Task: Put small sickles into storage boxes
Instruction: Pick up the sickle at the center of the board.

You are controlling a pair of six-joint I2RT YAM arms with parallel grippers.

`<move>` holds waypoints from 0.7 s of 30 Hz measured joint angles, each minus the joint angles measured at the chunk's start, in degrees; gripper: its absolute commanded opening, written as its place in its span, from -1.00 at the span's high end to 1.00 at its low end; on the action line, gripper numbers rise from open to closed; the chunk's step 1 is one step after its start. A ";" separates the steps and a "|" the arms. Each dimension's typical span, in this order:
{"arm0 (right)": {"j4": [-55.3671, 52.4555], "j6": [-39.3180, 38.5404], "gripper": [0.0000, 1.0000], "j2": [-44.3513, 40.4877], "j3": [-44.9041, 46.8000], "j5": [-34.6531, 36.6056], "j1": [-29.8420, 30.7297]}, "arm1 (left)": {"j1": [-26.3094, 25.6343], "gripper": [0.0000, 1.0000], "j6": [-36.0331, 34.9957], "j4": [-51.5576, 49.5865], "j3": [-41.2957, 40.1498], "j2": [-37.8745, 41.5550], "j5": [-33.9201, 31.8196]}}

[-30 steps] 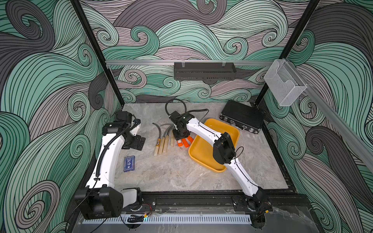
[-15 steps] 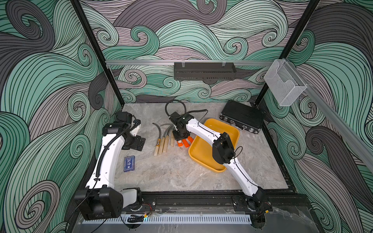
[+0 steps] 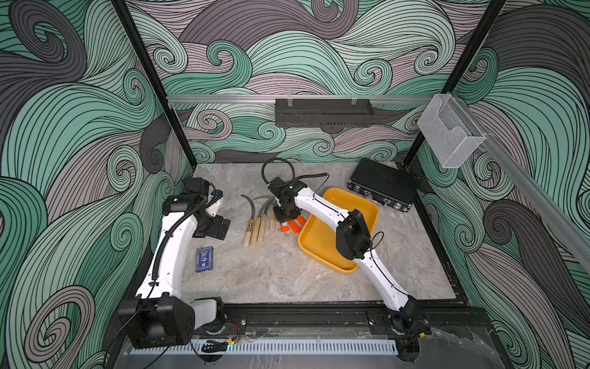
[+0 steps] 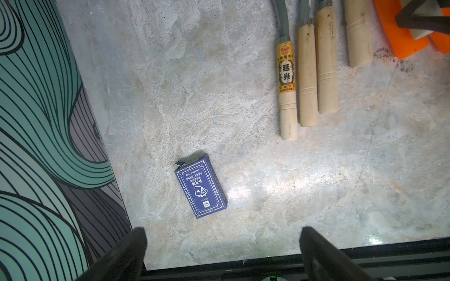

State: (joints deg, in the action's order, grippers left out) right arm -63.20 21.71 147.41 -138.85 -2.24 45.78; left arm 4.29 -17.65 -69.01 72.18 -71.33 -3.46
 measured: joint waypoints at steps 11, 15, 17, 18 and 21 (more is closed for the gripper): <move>0.15 0.04 0.53 -0.04 0.59 -2.21 -0.85 | 0.00 -0.97 0.00 -0.02 0.00 0.00 0.94; 0.28 0.17 0.56 -0.17 1.07 -3.28 -1.29 | 0.00 -0.97 0.00 -0.04 0.00 -0.02 1.22; 0.31 0.20 0.57 -0.61 1.66 -3.89 -1.55 | 0.00 -0.97 0.00 -0.04 0.00 -0.02 1.38; 0.24 0.22 0.58 -0.85 1.92 -4.24 -1.66 | 0.00 -0.97 0.00 -0.07 0.00 -0.02 1.44; 0.24 0.42 0.60 -1.60 2.73 -5.49 -2.03 | 0.00 -0.97 0.02 -0.20 0.02 -0.04 1.64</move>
State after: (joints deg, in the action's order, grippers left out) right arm -62.96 22.13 145.82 -136.11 -7.73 43.75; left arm 4.29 -17.63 -69.21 72.20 -71.37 -1.83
